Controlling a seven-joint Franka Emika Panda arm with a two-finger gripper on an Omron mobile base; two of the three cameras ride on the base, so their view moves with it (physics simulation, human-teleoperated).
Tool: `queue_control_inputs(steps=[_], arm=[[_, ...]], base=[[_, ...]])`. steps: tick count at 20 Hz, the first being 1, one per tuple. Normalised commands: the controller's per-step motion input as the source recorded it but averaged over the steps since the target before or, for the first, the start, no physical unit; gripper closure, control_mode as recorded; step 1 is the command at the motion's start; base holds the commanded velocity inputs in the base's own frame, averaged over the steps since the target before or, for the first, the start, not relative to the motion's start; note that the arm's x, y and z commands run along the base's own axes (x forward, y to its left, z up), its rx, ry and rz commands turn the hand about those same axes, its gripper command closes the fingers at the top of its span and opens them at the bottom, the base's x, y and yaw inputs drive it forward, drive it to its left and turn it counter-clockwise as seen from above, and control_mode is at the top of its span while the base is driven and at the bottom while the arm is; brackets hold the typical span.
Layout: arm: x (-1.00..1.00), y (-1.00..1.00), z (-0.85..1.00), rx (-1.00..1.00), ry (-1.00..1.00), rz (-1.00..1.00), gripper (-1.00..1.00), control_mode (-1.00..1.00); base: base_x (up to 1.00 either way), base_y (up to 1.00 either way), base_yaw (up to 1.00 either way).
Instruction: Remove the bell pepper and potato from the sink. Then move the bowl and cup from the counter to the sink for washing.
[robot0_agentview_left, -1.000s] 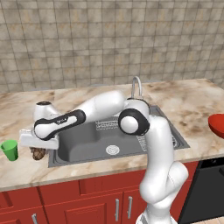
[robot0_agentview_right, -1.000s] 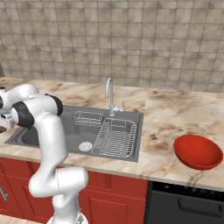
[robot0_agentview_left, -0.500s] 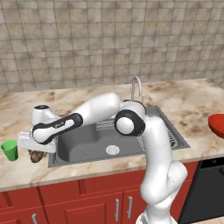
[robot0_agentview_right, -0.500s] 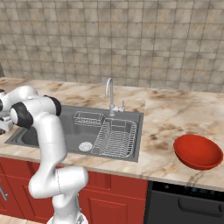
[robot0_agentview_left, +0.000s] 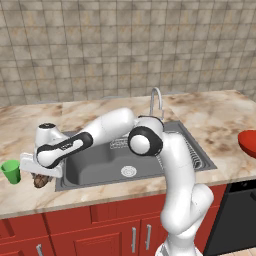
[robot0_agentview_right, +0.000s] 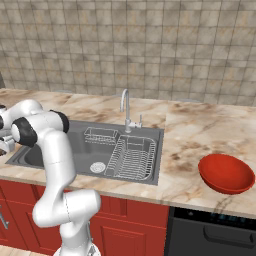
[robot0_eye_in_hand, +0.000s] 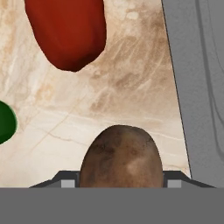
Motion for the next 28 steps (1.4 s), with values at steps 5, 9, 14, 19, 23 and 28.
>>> queue_control_inputs(steps=[5, 9, 14, 19, 23, 28], arm=[[0.05, 0.09, -0.08, 0.00, 0.00, -0.05, 1.00, -1.00], [0.02, 0.06, -0.09, 0.00, 0.00, -0.05, 1.00, -1.00], [0.00, 0.02, -0.11, 0.00, 0.00, -0.05, 1.00, -1.00], [0.00, 0.01, -0.10, 0.00, 0.00, -0.05, 1.00, -1.00], [0.00, 0.01, -0.09, 0.00, 0.00, -0.04, 1.00, -1.00], [0.00, 0.00, -0.10, 0.00, 0.00, -0.04, 1.00, -1.00]], base=[[0.00, 0.00, 0.00], [0.00, 0.00, 0.00], [0.00, 0.00, 0.00], [0.00, 0.00, 0.00], [0.00, 0.00, 0.00], [0.00, 0.00, 0.00]])
